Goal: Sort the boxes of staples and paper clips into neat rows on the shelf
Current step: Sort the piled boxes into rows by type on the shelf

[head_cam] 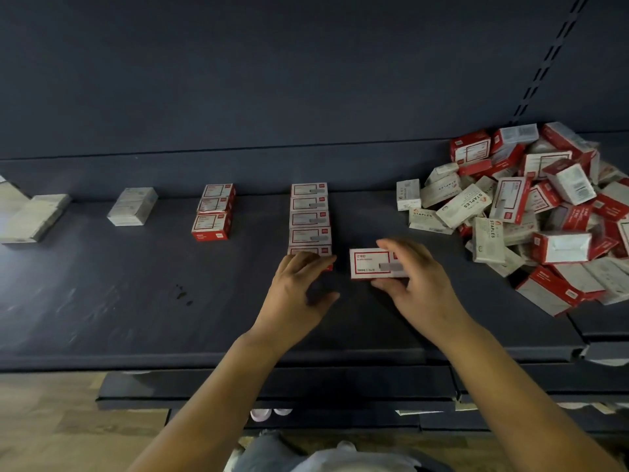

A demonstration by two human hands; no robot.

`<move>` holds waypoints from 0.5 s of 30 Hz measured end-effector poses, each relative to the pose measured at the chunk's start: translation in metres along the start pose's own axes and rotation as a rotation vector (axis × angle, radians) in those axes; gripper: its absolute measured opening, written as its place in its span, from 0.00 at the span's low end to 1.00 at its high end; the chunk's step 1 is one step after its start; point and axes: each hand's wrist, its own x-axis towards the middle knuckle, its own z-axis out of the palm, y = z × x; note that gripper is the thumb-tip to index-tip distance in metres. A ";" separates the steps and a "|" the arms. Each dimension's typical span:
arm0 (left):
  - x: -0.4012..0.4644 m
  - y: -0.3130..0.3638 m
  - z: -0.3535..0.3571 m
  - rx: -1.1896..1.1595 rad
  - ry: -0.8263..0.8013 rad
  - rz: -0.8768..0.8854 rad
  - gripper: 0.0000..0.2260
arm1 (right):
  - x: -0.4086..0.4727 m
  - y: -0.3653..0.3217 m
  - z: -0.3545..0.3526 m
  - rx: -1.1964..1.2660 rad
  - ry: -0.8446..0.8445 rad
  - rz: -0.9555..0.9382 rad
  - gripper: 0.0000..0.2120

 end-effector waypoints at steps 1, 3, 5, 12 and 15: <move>-0.002 0.000 -0.002 -0.010 0.008 0.005 0.25 | 0.001 -0.002 0.002 0.004 -0.007 -0.015 0.26; -0.006 -0.002 -0.008 -0.033 0.023 0.009 0.27 | 0.002 -0.007 0.008 0.015 -0.022 -0.052 0.27; -0.009 -0.005 -0.014 -0.056 0.038 0.012 0.28 | 0.003 -0.014 0.014 0.028 -0.026 -0.103 0.26; -0.016 -0.026 -0.032 -0.021 0.086 0.124 0.23 | 0.003 -0.034 0.039 0.040 -0.019 -0.177 0.27; -0.021 -0.037 -0.033 -0.009 0.107 0.182 0.22 | 0.000 -0.034 0.049 0.060 -0.024 -0.173 0.27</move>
